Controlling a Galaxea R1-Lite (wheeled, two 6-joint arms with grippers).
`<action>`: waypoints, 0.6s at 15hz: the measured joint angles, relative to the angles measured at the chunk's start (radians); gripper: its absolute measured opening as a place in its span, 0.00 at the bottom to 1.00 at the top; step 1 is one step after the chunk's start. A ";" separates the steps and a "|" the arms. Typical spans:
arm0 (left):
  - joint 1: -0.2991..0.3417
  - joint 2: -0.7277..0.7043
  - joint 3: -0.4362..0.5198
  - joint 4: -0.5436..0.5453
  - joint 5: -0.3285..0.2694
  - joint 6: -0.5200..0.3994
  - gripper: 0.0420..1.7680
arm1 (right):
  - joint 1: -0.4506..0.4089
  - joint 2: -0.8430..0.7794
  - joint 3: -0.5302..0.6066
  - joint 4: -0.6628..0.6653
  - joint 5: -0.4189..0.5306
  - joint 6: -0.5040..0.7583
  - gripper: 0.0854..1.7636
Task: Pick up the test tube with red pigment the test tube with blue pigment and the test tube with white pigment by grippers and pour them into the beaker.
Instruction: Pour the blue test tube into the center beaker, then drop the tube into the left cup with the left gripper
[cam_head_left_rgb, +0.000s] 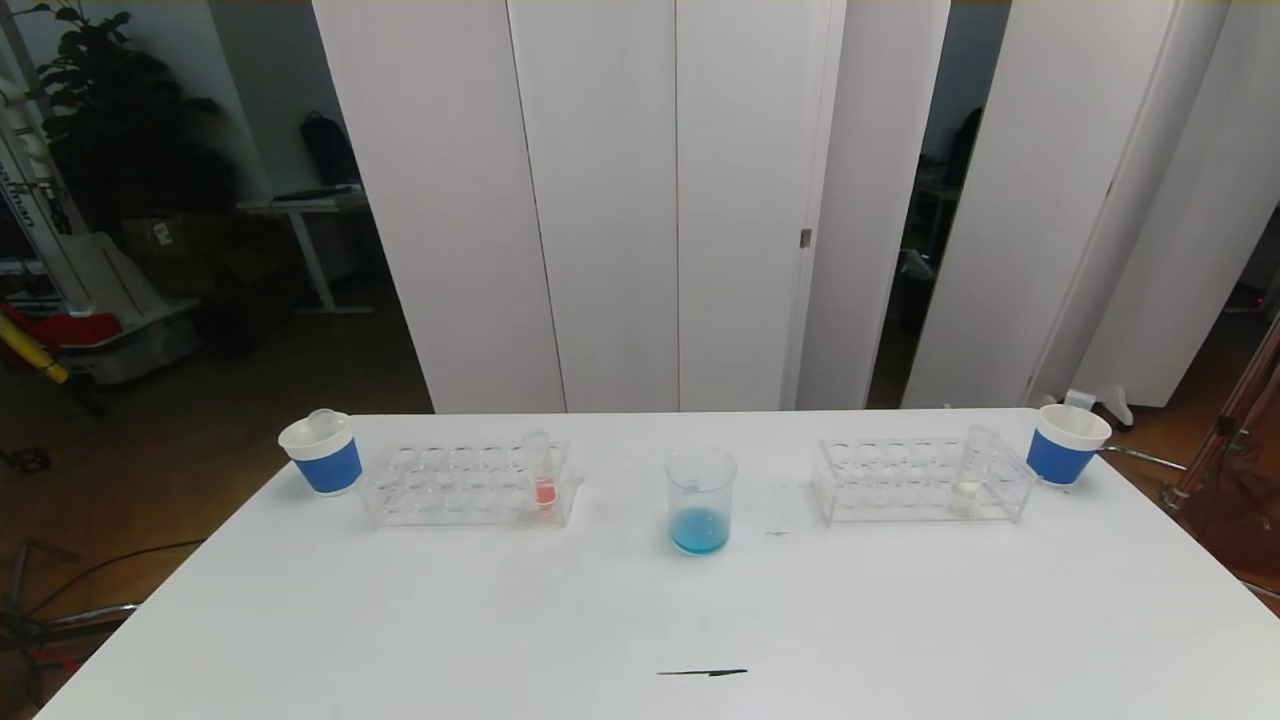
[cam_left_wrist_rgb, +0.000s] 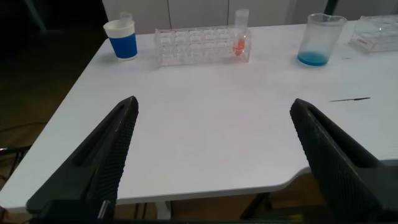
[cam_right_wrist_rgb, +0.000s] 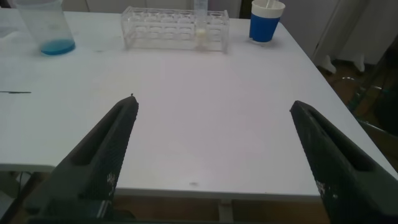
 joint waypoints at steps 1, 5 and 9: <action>0.000 -0.004 0.033 -0.006 0.003 0.003 0.99 | 0.000 0.000 0.000 0.000 0.000 0.000 0.99; 0.000 -0.008 0.146 -0.162 0.015 -0.005 0.99 | 0.000 0.000 0.000 0.000 0.000 0.000 0.99; 0.000 -0.009 0.167 -0.167 0.037 -0.040 0.99 | 0.000 0.000 0.000 0.000 0.000 0.000 0.99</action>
